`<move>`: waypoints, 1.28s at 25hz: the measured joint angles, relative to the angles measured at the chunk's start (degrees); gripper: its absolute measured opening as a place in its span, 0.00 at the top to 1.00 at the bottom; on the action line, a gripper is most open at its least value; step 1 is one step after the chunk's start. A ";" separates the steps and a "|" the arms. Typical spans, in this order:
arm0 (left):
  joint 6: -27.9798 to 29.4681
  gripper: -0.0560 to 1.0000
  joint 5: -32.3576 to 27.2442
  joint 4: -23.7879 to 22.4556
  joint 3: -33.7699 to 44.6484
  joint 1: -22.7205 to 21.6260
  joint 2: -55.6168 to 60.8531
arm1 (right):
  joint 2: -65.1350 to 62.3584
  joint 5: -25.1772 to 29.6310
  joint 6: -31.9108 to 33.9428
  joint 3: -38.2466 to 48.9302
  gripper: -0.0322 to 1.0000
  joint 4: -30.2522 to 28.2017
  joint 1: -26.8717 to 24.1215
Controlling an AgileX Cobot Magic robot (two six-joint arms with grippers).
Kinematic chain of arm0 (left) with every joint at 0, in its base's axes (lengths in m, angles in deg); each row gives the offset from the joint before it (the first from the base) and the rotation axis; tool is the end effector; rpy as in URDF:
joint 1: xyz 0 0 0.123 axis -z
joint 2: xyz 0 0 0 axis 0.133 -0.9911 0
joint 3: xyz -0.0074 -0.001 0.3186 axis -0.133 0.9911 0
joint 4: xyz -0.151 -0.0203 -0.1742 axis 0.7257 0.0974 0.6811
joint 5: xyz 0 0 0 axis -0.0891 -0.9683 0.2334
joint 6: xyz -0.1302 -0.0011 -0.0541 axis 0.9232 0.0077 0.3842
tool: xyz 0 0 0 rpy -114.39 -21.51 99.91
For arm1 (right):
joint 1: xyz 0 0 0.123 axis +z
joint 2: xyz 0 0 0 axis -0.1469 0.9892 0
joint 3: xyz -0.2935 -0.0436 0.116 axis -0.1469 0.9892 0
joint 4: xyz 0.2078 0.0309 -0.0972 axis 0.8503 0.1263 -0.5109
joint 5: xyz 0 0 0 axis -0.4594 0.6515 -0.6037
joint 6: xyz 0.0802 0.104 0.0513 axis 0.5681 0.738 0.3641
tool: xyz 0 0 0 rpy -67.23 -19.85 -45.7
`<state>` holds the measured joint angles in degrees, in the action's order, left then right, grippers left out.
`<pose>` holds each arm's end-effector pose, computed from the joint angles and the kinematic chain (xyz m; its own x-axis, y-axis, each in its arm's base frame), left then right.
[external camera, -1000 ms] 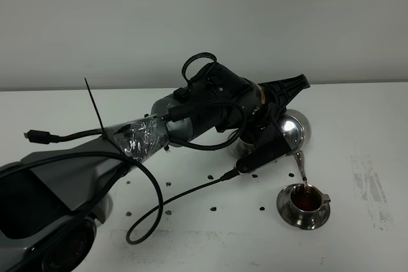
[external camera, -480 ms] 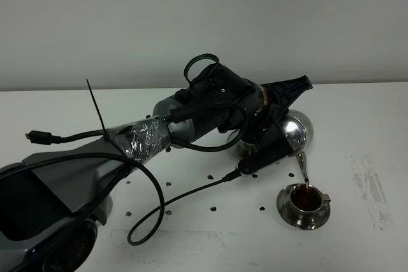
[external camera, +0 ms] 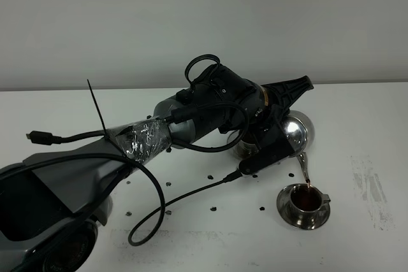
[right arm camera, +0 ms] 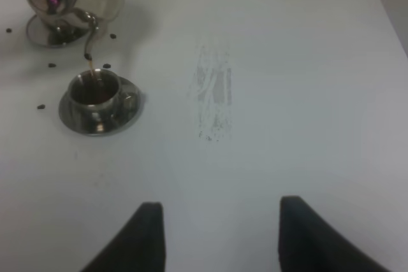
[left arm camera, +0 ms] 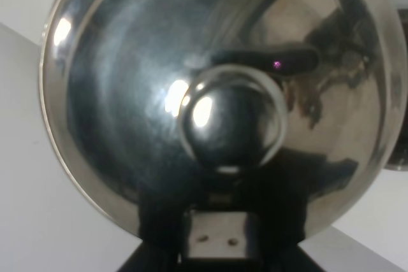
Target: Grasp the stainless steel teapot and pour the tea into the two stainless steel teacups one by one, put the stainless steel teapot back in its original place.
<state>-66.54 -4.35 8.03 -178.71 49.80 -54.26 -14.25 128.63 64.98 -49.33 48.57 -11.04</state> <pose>0.4486 -0.3912 0.2019 0.7703 0.3616 0.5252 -0.0262 -0.8050 0.5926 -0.0118 0.0091 0.2396 -0.4777 -0.0499 -0.8771 -0.0425 0.9985 -0.0337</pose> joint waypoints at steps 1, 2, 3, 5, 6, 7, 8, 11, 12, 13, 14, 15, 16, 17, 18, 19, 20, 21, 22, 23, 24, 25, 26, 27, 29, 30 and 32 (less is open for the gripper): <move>0.00 0.71 0.00 0.00 0.00 0.00 0.00 | 0.00 0.00 0.00 0.00 0.56 0.00 0.00; 0.00 0.71 0.00 0.00 0.00 0.00 0.00 | 0.00 0.00 0.00 0.00 0.56 0.00 0.00; 0.00 0.71 0.00 0.00 0.00 0.00 0.00 | 0.00 0.00 0.00 0.00 0.56 0.00 0.00; 0.00 0.71 0.00 0.00 0.00 0.00 0.00 | 0.00 0.00 0.00 0.00 0.56 0.00 0.00; 0.00 0.71 0.00 0.00 0.00 0.00 0.00 | 0.00 0.00 0.00 0.00 0.56 0.00 0.00; 0.00 0.71 0.00 0.00 0.00 0.00 0.00 | 0.00 0.00 0.00 0.00 0.56 0.00 0.00; 0.00 0.71 0.00 0.00 0.00 0.00 0.00 | 0.00 0.00 0.00 0.00 0.56 0.00 0.00; 0.00 0.71 0.00 0.00 0.00 0.00 0.00 | 0.00 0.00 0.00 0.00 0.56 0.00 0.00; 0.00 0.71 0.00 -0.02 0.00 0.00 0.00 | 0.00 0.00 0.00 0.00 0.56 0.00 0.00; 0.00 0.71 0.00 -0.02 0.00 0.00 0.00 | 0.00 0.00 0.00 0.00 0.56 0.00 0.00; 0.00 0.71 0.00 -0.07 0.00 0.00 0.00 | 0.00 0.00 0.00 0.00 0.56 0.00 0.00; 0.00 0.71 0.00 -0.06 0.00 0.00 0.00 | 0.00 0.00 0.00 0.00 0.56 0.00 0.00; 0.00 0.71 0.00 -0.06 0.00 0.00 0.00 | 0.00 0.00 0.00 0.00 0.56 0.00 0.00; 0.00 0.71 0.00 -0.06 0.00 0.00 0.00 | 0.00 0.00 0.00 0.00 0.56 0.00 0.00; 0.09 0.71 0.00 -0.06 0.00 0.00 0.00 | 0.00 0.00 0.00 0.00 0.56 0.00 0.00; 0.33 0.71 0.00 -0.06 0.00 0.00 0.00 | 0.00 0.00 0.00 0.00 0.56 0.00 0.00; 0.95 0.71 0.00 -0.06 0.00 0.00 0.00 | 0.00 0.00 0.00 0.00 0.56 0.00 0.00; 1.93 0.71 0.00 -0.06 0.00 0.00 0.00 | 0.00 0.00 0.00 0.00 0.56 0.00 0.00; 3.65 0.71 0.00 -0.06 0.00 0.00 0.00 | 0.00 0.00 0.00 0.00 0.56 0.00 0.00; 5.00 0.71 0.00 -0.06 0.00 0.00 0.00 | 0.00 0.00 0.00 0.00 0.56 0.00 0.00; 6.18 0.71 -0.06 -0.06 0.00 0.00 0.00 | 0.00 0.00 0.00 0.00 0.56 0.00 0.00; 7.24 0.71 -0.41 -0.13 0.00 0.00 0.00 | 0.00 0.00 0.00 0.00 0.56 0.00 0.00; 8.03 0.71 -1.10 -0.19 0.00 0.00 0.00 | 0.00 0.00 0.00 0.00 0.56 0.00 0.00; 8.55 0.71 -1.73 -0.32 0.00 0.00 0.00 | 0.00 0.00 0.00 0.00 0.56 0.00 0.00; 9.47 0.71 -2.87 -0.70 0.00 0.00 0.00 | 0.00 0.00 0.00 0.00 0.56 0.00 0.00; 10.08 0.71 -3.21 -0.89 0.00 0.00 0.00 | 0.00 0.00 0.00 0.00 0.56 0.00 0.00; 11.53 0.71 -3.47 -1.02 0.00 0.00 0.00 | 0.00 0.00 0.00 0.00 0.56 0.00 0.00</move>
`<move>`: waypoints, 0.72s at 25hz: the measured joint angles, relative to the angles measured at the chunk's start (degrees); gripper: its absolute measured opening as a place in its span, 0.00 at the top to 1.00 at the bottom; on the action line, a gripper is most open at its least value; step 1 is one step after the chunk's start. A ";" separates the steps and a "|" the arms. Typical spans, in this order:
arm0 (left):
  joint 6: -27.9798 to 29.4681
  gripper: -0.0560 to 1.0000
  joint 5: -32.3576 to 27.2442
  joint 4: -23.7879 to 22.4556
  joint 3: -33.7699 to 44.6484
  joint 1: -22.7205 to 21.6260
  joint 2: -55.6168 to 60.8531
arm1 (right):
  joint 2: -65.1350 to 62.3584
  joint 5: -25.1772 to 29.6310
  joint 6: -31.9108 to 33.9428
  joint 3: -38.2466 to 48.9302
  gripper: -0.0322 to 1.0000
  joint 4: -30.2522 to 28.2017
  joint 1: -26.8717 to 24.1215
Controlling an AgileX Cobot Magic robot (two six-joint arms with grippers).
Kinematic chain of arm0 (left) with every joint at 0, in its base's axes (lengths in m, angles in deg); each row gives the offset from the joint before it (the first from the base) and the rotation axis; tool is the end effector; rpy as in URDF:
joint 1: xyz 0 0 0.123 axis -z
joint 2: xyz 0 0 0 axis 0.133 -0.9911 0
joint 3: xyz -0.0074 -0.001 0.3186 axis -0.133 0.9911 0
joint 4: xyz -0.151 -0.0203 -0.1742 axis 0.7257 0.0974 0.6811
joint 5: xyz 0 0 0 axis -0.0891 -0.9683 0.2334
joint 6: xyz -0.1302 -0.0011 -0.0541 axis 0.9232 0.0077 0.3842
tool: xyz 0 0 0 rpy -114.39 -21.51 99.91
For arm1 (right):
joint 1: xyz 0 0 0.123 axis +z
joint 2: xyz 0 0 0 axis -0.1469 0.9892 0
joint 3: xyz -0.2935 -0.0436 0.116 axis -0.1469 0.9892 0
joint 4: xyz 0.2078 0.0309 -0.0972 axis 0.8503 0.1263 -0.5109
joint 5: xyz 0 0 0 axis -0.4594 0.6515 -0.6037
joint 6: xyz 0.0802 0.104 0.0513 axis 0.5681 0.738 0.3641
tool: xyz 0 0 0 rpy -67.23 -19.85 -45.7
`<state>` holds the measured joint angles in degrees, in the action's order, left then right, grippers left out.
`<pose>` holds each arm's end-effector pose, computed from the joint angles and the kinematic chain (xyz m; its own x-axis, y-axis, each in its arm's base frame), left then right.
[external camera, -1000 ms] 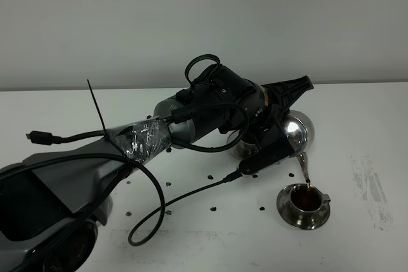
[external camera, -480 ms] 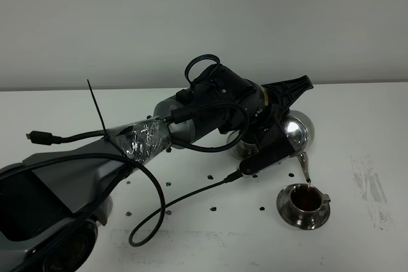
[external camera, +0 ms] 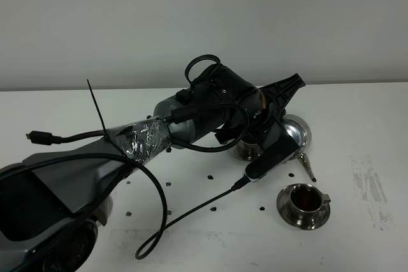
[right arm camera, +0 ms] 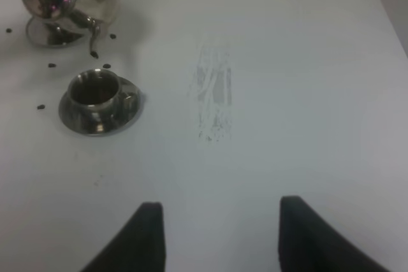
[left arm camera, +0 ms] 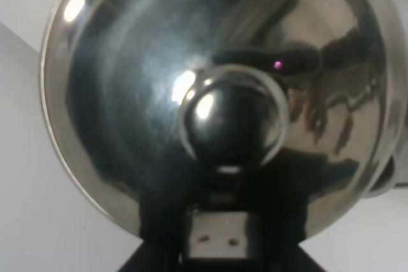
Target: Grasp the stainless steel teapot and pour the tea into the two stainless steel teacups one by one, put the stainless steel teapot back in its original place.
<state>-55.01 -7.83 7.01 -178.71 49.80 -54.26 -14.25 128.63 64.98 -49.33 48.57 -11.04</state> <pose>0.4463 -0.3857 0.1957 0.7685 0.4991 0.4004 0.1543 -0.7518 0.6411 -0.0118 0.0091 0.2396 -0.4777 -0.0499 -0.8771 -0.0425 0.9985 -0.0337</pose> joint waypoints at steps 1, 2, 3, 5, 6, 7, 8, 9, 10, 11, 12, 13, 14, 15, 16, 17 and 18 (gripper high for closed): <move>0.82 0.71 -0.11 -0.01 0.00 0.00 0.00 | 0.00 0.00 0.00 0.00 0.56 0.00 0.00; 1.89 0.71 -0.26 -0.06 0.00 0.00 0.00 | 0.00 0.00 0.00 0.00 0.56 0.00 0.00; 3.21 0.71 -0.47 -0.06 0.00 0.00 0.00 | 0.00 0.00 0.00 0.00 0.56 0.00 0.00; 6.97 0.71 -0.90 -0.06 0.00 0.00 0.11 | 0.00 0.00 0.00 0.00 0.56 0.00 0.00; 9.80 0.71 -1.06 -0.06 0.00 0.00 0.45 | 0.00 0.00 0.00 0.00 0.56 0.00 0.00; 12.49 0.71 -1.32 -0.06 0.00 0.00 0.78 | 0.00 0.00 0.00 0.00 0.56 0.00 0.00; 16.57 0.71 -1.46 -0.13 0.00 0.00 1.27 | 0.00 0.00 0.00 0.00 0.56 0.00 0.00; 19.68 0.71 -1.78 -0.13 0.00 0.00 1.81 | 0.00 0.00 0.00 0.00 0.56 0.00 0.00; 23.01 0.71 -2.34 -0.13 0.00 0.00 2.40 | 0.00 0.00 0.00 0.00 0.56 0.00 0.00; 27.28 0.71 -3.21 -0.13 0.00 0.00 2.95 | 0.00 0.00 0.00 0.00 0.56 0.00 0.00; 32.00 0.71 -4.16 -0.13 0.00 0.00 3.55 | 0.00 0.00 0.00 0.00 0.56 0.00 0.00; 36.17 0.71 -5.34 -0.13 0.00 0.00 4.10 | 0.00 0.00 0.00 0.00 0.56 0.00 0.00; 41.23 0.71 -6.43 -0.13 0.00 0.00 4.49 | 0.00 0.00 0.00 0.00 0.56 0.00 0.00; 46.81 0.71 -8.28 -0.13 0.00 0.00 4.88 | 0.00 0.00 0.00 0.00 0.56 0.00 0.00; 50.65 0.71 -9.79 -0.13 0.00 0.00 5.09 | 0.00 0.00 0.00 0.00 0.56 0.00 0.00; 55.27 0.71 -11.67 -0.13 0.00 0.00 5.20 | 0.00 0.00 0.00 0.00 0.56 0.00 0.00; 59.86 0.71 -13.35 -0.13 0.00 0.00 5.20 | 0.00 0.00 0.00 0.00 0.56 0.00 0.00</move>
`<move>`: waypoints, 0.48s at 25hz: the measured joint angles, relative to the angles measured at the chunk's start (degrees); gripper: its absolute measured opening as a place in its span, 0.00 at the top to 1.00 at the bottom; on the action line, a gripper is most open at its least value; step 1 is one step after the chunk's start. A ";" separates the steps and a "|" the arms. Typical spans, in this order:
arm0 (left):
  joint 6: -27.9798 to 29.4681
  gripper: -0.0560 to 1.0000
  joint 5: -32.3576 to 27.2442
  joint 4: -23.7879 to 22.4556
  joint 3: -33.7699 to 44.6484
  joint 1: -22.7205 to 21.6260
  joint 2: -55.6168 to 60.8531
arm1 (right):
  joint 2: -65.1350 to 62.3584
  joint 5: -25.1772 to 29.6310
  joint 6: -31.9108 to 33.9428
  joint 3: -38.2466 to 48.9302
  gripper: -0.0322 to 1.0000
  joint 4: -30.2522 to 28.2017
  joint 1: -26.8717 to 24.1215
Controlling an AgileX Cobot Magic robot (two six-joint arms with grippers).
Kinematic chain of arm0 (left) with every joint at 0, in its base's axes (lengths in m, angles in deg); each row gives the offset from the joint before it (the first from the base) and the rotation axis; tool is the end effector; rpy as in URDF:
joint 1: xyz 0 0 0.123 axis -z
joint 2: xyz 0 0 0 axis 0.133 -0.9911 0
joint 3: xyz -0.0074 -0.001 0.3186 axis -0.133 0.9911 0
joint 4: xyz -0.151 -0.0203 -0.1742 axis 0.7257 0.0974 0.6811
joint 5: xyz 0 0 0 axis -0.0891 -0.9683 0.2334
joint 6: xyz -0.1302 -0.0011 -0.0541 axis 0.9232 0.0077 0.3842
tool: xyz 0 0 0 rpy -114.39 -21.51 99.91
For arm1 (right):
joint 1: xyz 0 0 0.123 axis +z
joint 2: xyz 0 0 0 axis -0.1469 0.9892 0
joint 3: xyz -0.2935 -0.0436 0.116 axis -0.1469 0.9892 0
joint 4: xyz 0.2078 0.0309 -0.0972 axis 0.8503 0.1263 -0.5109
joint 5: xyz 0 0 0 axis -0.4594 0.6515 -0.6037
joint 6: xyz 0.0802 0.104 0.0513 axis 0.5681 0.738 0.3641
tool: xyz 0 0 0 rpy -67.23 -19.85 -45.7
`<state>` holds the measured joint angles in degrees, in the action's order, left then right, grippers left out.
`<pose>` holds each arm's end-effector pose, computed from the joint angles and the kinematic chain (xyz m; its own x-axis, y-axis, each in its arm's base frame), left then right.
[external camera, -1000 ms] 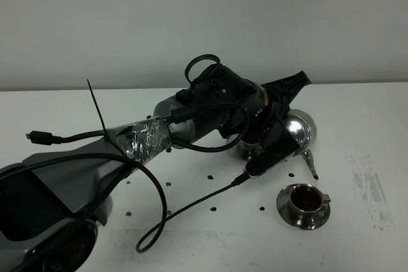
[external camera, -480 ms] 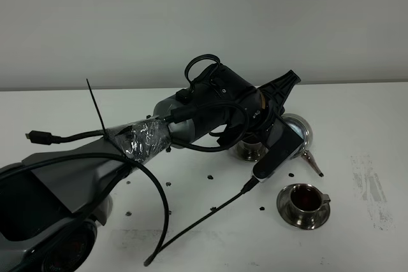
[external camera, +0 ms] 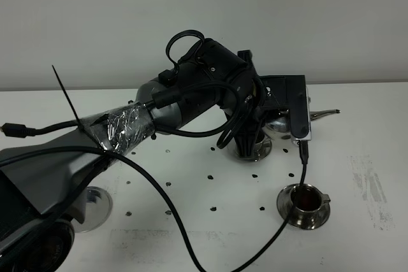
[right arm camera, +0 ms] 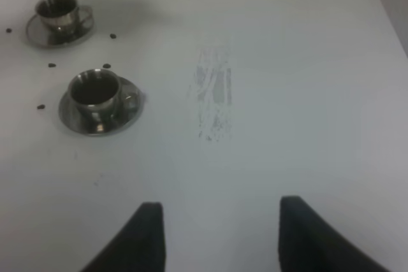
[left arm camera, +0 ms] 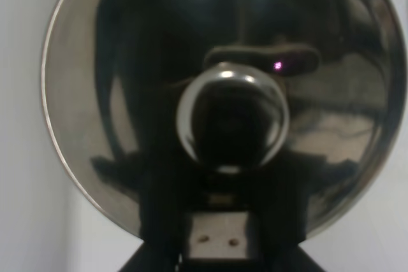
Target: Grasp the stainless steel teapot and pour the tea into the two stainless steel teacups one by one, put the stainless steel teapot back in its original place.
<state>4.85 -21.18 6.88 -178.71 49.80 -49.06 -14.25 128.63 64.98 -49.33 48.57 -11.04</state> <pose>0.4268 -0.3605 0.2255 0.1799 0.9425 -0.2815 0.8005 0.0261 0.5988 -0.0118 0.0091 0.2396 -0.4777 -0.0499 -0.8771 -0.0425 0.9985 -0.0337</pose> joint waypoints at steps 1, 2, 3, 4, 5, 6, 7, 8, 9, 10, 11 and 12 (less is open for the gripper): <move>3.65 0.71 -1.35 0.00 0.00 0.00 0.00 | 0.00 0.00 0.00 0.00 0.56 0.00 0.00; 7.58 0.71 -3.12 -0.05 0.00 0.00 0.06 | 0.00 0.00 0.00 0.00 0.56 0.00 0.00; 10.93 0.71 -5.11 -0.31 0.00 0.00 0.10 | 0.00 0.00 0.00 0.00 0.56 0.00 0.00; 13.21 0.71 -6.96 -0.59 0.00 0.00 0.22 | 0.00 0.00 0.00 0.00 0.56 0.00 0.00; 15.24 0.71 -9.17 -0.73 0.00 0.00 0.27 | 0.00 0.00 0.00 0.00 0.56 0.00 0.00; 16.60 0.71 -10.97 -0.88 0.00 0.00 0.36 | 0.00 0.00 0.00 0.00 0.56 0.00 0.00; 18.15 0.71 -13.25 -0.94 0.00 0.00 0.40 | 0.00 0.00 0.00 0.00 0.56 0.00 0.00; 19.28 0.71 -14.91 -0.94 0.00 0.00 0.47 | 0.00 0.00 0.00 0.00 0.56 0.00 0.00; 20.16 0.71 -16.14 -0.94 0.00 0.00 0.47 | 0.00 0.00 0.00 0.00 0.56 0.00 0.00; 20.96 0.71 -17.34 -0.81 0.00 0.00 0.47 | 0.00 0.00 0.00 0.00 0.56 0.00 0.00; 21.47 0.71 -18.23 -0.51 0.00 0.00 0.47 | 0.00 0.00 0.00 0.00 0.56 0.00 0.00; 21.78 0.71 -19.21 0.23 0.00 0.00 0.47 | 0.00 0.00 0.00 0.00 0.56 0.00 0.00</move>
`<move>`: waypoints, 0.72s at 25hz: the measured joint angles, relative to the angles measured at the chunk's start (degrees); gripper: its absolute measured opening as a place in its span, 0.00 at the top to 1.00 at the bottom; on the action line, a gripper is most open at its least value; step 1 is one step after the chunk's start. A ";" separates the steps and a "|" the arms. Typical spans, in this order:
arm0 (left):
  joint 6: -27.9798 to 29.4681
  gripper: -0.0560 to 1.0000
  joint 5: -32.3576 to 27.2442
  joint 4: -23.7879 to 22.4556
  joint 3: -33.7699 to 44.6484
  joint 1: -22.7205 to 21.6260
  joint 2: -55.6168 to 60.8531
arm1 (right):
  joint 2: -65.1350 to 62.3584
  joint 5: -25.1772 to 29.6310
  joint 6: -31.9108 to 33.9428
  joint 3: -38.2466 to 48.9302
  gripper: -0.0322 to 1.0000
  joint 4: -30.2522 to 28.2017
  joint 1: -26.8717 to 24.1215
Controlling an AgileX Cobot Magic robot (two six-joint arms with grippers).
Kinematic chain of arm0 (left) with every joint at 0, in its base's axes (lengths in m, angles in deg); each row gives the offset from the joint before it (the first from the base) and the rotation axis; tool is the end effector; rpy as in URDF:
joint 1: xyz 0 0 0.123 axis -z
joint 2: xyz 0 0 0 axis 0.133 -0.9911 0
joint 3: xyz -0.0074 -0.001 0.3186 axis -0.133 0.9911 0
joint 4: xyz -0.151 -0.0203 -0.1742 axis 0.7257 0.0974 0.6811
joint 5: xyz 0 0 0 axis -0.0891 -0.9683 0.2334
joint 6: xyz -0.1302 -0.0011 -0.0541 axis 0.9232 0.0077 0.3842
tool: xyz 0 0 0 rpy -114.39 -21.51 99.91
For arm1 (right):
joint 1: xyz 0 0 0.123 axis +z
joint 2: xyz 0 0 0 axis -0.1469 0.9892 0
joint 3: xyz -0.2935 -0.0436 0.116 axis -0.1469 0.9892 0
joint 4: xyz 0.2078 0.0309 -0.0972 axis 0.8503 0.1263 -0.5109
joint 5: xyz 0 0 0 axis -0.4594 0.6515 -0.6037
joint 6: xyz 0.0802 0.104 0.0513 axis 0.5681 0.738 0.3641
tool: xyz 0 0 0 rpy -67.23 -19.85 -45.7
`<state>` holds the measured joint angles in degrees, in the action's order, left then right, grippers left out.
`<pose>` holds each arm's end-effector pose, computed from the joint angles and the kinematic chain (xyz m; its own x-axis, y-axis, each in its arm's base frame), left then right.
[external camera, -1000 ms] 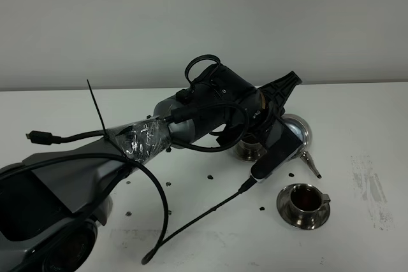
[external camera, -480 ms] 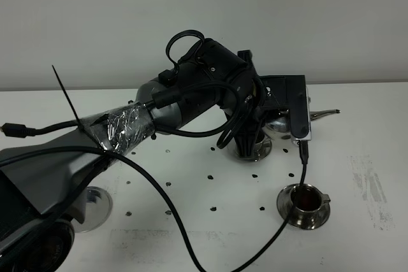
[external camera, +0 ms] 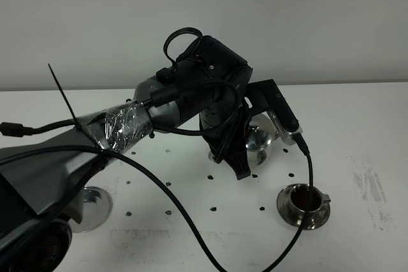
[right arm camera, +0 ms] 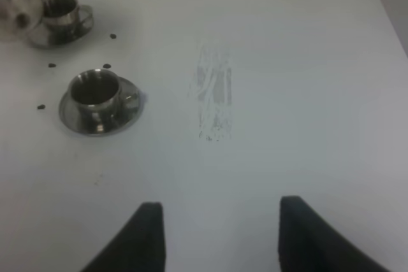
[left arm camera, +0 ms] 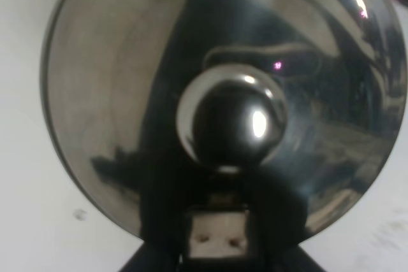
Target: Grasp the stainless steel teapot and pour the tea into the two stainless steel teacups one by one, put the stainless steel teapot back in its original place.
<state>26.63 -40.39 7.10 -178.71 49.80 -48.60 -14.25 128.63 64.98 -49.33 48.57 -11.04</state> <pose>0.4000 -0.3289 0.2062 -0.2763 0.9313 -0.2375 0.8782 0.3450 0.3311 -0.0118 0.0091 0.2396 -0.4777 -0.0499 -0.8771 -0.0425 0.9985 -0.0337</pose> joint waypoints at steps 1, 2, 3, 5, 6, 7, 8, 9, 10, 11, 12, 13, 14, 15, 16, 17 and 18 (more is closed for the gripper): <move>0.07 0.71 -0.99 0.78 0.00 0.00 0.00 | 0.00 0.00 0.00 0.00 0.56 0.00 0.00; 0.14 0.71 -1.92 2.02 0.00 0.00 0.00 | 0.00 0.00 0.00 0.00 0.56 0.00 0.00; 0.14 0.71 -2.46 3.05 0.00 0.00 0.00 | 0.00 0.00 0.00 0.00 0.56 0.00 0.00; 0.14 0.71 -3.05 4.09 0.00 0.00 0.00 | 0.00 0.00 0.00 0.00 0.56 0.00 0.00; 0.14 0.71 -3.24 4.39 0.00 0.00 0.00 | 0.00 0.00 0.00 0.00 0.56 0.00 0.00; 0.14 0.71 -3.29 4.45 0.14 0.00 0.00 | 0.00 0.00 0.00 0.00 0.56 0.00 0.00; 0.20 0.71 -3.23 4.45 0.60 0.00 0.00 | 0.00 0.00 0.00 0.00 0.56 0.00 0.00; 0.20 0.71 -3.23 4.45 1.26 0.00 0.00 | 0.00 0.00 0.00 0.00 0.56 0.00 0.00; 0.27 0.71 -3.18 4.45 1.93 0.00 0.00 | 0.00 0.00 0.00 0.00 0.56 0.00 0.00; 0.27 0.71 -2.95 4.45 2.95 0.00 0.00 | 0.00 0.00 0.00 0.00 0.56 0.00 0.00; 0.38 0.71 -2.67 4.45 3.68 -0.06 -0.06 | 0.00 0.00 0.00 0.00 0.56 0.00 0.00; 0.65 0.71 -2.14 4.45 4.40 -0.11 -0.06 | 0.00 0.00 0.00 0.00 0.56 0.00 0.00; 1.04 0.71 -1.53 4.38 5.33 -0.12 -0.06 | 0.00 0.00 0.00 0.00 0.56 0.00 0.00; 1.29 0.71 -1.03 4.38 6.08 -0.17 -0.06 | 0.00 0.00 0.00 0.00 0.56 0.00 0.00; 1.53 0.71 -0.64 4.38 6.69 -0.17 -0.06 | 0.00 0.00 0.00 0.00 0.56 0.00 0.00; 1.71 0.71 -0.38 4.38 7.35 -0.17 -0.06 | 0.00 0.00 0.00 0.00 0.56 0.00 0.00; 1.75 0.71 0.02 4.38 7.95 -0.17 -0.06 | 0.00 0.00 0.00 0.00 0.56 0.00 0.00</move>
<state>28.38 -40.37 11.49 -170.75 49.63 -48.66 -14.25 128.63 64.98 -49.33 48.57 -11.04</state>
